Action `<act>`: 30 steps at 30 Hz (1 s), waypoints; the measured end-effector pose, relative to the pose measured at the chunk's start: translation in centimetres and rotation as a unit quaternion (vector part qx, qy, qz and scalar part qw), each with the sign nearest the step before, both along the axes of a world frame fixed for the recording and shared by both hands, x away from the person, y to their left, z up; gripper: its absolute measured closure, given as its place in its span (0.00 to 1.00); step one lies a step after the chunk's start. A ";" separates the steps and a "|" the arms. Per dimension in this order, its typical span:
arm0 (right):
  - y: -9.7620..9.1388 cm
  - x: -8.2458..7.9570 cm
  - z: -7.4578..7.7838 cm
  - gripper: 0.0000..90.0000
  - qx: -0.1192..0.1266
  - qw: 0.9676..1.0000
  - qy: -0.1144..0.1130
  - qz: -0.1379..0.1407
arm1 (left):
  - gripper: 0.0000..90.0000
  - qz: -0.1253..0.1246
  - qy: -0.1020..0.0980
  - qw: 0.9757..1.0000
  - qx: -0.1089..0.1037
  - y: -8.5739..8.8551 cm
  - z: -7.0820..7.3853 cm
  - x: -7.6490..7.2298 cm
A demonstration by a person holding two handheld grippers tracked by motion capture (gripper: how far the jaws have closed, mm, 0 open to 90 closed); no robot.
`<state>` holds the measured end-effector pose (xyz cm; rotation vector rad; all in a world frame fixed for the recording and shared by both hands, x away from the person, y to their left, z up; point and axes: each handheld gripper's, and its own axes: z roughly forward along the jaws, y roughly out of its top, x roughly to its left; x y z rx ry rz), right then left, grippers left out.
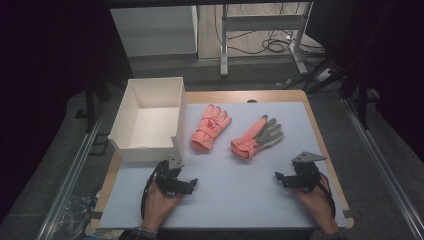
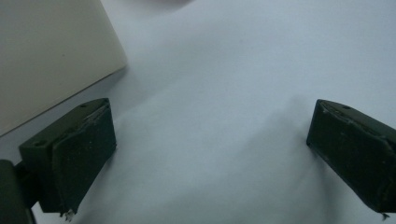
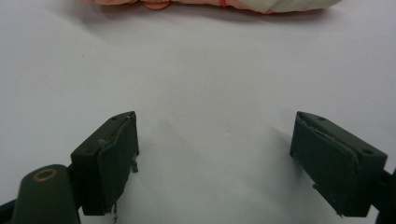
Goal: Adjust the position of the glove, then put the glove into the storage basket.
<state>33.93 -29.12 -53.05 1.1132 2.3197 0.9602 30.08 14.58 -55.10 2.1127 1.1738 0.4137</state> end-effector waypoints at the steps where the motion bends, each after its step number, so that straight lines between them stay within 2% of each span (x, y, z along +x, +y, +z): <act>1: 0.0 0.0 0.0 0.17 0.000 1.000 0.000 0.000 | 0.01 0.000 0.000 1.000 0.000 0.0 0.0 0.0; 17: 0.0 0.1 0.1 0.15 -0.001 1.000 0.004 -0.004 | 0.01 0.000 -0.001 1.000 0.000 0.0 0.0 0.0; 23: -0.1 0.1 0.2 0.21 0.003 1.000 0.002 -0.004 | 0.01 0.000 -0.001 1.000 0.000 0.0 0.0 0.0; 30: 0.3 0.3 1.1 0.28 0.023 1.000 0.009 0.000 | 0.01 0.000 -0.001 1.000 0.000 0.0 0.0 0.0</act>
